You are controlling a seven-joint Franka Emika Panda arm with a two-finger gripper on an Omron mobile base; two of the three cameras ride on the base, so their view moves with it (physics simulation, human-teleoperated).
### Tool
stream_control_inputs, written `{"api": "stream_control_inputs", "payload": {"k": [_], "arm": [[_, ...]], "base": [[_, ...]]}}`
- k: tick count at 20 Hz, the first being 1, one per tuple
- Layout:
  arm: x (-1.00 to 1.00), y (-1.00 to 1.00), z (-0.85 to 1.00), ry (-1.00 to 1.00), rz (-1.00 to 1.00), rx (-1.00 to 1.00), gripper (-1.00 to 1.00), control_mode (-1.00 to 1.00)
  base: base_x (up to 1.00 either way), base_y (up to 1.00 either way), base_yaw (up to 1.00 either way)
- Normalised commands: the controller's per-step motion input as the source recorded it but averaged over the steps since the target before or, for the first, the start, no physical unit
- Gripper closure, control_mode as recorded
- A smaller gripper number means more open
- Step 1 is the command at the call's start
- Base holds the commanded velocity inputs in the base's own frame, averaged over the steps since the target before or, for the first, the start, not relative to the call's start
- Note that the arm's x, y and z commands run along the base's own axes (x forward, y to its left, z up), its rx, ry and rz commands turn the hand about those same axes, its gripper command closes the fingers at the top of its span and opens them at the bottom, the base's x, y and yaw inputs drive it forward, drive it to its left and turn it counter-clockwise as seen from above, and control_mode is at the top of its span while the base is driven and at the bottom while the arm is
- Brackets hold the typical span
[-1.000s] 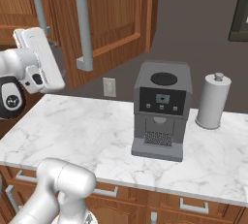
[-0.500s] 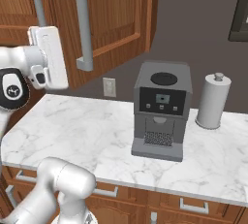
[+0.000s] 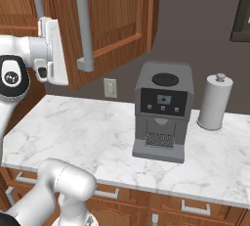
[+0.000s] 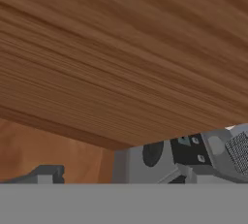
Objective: Open the cabinet. Pick the spray and place it next to the sink. Then close the cabinet.
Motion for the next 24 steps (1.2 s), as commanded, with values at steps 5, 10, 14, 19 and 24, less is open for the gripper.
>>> {"api": "stream_control_inputs", "payload": {"k": [5,10,14,19,24], "arm": [[0.0,-0.33,0.0,-0.18,-0.13,0.01,-1.0,-1.0],[-0.15,-0.41,0.0,-0.11,-0.13,0.04,-1.0,-1.0],[-0.18,-0.42,0.0,-0.05,-0.14,0.07,-1.0,-1.0],[-0.26,-0.42,0.06,0.0,-0.15,0.15,-1.0,-1.0],[-0.27,-0.4,0.07,0.0,-0.15,0.17,-1.0,-1.0]], "base": [[0.0,0.0,0.0],[0.0,0.0,0.0],[0.0,0.0,0.0],[0.0,0.0,0.0],[0.0,0.0,0.0]]}}
